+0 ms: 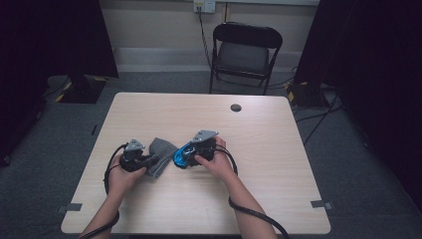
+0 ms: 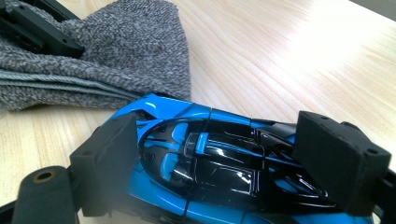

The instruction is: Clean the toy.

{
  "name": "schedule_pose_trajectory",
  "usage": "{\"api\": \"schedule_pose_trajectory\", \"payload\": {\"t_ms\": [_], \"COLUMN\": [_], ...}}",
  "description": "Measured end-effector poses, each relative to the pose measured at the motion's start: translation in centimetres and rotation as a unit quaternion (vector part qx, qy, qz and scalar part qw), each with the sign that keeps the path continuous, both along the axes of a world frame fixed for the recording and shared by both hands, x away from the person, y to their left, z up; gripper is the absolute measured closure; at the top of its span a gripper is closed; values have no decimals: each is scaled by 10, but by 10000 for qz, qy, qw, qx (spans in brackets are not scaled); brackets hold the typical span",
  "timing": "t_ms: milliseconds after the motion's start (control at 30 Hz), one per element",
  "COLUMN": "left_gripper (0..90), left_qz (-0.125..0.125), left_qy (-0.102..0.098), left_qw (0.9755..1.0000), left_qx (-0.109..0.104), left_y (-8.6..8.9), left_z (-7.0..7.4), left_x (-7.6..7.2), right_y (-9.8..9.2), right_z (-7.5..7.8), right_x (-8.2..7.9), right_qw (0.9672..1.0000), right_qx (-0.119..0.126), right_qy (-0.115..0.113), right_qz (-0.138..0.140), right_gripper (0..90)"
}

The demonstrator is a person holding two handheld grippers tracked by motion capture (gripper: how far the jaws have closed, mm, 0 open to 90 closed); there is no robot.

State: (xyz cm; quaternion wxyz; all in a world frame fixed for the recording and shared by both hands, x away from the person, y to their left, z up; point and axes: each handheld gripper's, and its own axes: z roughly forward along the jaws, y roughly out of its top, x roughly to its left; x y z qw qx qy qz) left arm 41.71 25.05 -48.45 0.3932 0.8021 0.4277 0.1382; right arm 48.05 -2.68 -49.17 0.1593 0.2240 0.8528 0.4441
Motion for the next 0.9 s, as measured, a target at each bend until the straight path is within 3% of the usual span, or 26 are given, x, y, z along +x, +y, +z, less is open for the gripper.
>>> {"api": "schedule_pose_trajectory", "payload": {"t_ms": [900], "left_gripper": [758], "left_qz": [-52], "left_qy": [19], "left_qw": [10000], "left_qx": [-43], "left_y": [15], "left_z": [0], "left_x": [-21], "right_y": [0], "right_z": [0], "right_x": [0], "right_qw": [10000], "right_qx": [-5], "right_qy": [-8], "right_qz": [3], "right_gripper": [138]}}
